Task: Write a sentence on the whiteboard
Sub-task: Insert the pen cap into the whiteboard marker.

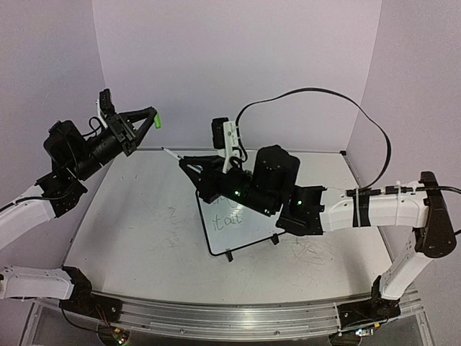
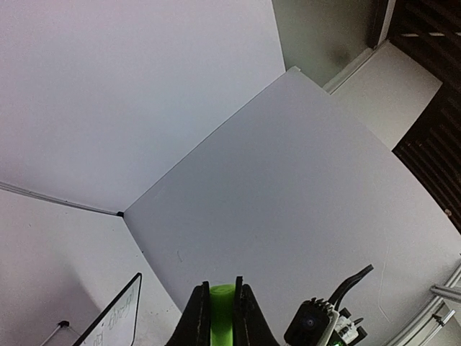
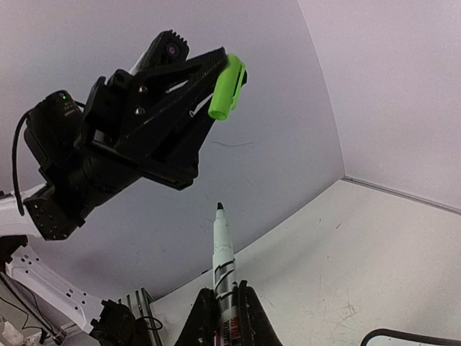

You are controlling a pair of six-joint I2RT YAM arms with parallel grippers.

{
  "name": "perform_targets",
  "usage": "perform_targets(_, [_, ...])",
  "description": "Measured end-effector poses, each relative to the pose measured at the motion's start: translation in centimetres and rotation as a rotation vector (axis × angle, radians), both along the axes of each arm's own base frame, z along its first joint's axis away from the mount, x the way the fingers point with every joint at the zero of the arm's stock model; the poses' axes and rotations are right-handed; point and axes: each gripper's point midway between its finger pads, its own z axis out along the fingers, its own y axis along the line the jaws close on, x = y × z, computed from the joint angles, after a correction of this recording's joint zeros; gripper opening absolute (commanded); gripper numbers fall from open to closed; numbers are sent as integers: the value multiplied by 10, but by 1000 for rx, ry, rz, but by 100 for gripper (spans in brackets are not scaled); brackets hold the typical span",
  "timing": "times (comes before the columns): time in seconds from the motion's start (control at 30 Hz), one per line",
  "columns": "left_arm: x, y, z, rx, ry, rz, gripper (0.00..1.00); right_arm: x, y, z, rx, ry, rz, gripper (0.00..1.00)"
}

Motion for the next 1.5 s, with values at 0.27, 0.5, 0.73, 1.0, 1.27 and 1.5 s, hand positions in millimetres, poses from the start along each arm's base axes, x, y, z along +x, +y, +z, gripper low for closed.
perform_targets(0.27, [-1,3,2,-56,11,-2,0,5,3,27,88,-29,-56,0])
perform_targets(0.5, [-2,4,6,-84,12,-10,0,8,9,26,88,-41,-107,0])
perform_targets(0.73, [-1,4,7,-90,13,-12,0,10,8,28,97,-61,-143,0])
perform_targets(1.0, [-1,4,7,-92,11,-12,0,13,9,38,117,-82,-164,0])
perform_targets(1.27, [1,2,7,-95,6,-13,0,14,14,36,117,-86,-166,0])
perform_targets(1.5, [2,2,6,-93,7,-13,0,13,15,38,120,-90,-164,0])
